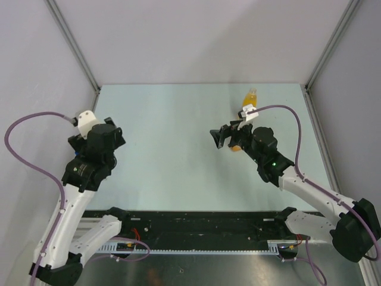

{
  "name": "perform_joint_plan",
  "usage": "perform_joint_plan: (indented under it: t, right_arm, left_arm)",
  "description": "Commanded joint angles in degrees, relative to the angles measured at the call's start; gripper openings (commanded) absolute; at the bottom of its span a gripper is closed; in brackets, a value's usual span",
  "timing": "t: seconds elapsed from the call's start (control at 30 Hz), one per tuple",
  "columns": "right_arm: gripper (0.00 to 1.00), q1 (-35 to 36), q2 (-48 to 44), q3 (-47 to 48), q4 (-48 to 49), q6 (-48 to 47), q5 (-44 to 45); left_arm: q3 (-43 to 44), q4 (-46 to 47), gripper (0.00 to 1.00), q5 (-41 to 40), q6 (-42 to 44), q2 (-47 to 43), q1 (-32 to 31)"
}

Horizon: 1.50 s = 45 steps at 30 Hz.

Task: Unscrew the bottle caps

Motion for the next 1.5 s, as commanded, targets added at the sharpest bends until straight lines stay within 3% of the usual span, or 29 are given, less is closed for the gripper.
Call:
perform_joint_plan:
  t: [0.0,0.5,0.77,0.93,1.23,1.47]
  right_arm:
    - [0.99,-1.55,0.39,2.58,0.74,1.45,-1.71]
    - [0.99,-5.55,2.02,2.63,2.07,5.53,-7.39]
    - [0.99,-6.15,2.7,2.71,2.69,6.0,-8.7]
    - [0.99,-7.0,2.93,2.8,2.37,6.25,-9.47]
    - [0.99,-8.03,3.48,2.87,1.76,6.86,-10.53]
    - [0.99,-8.94,3.69,2.87,2.26,7.83,-11.66]
  left_arm:
    - [-1.75,-4.17,0.98,-0.17,-5.77,-1.79,5.46]
    - [-4.13,-8.12,0.98,-8.38,-4.82,-6.24,11.74]
    - [-4.4,-6.76,0.88,-7.15,-2.65,-3.72,16.18]
    - [-5.0,-2.44,0.83,-2.43,1.53,-1.4,19.65]
    - [-8.4,5.87,0.8,16.7,10.2,1.14,36.03]
    - [-9.72,9.12,0.77,19.81,11.06,5.28,38.31]
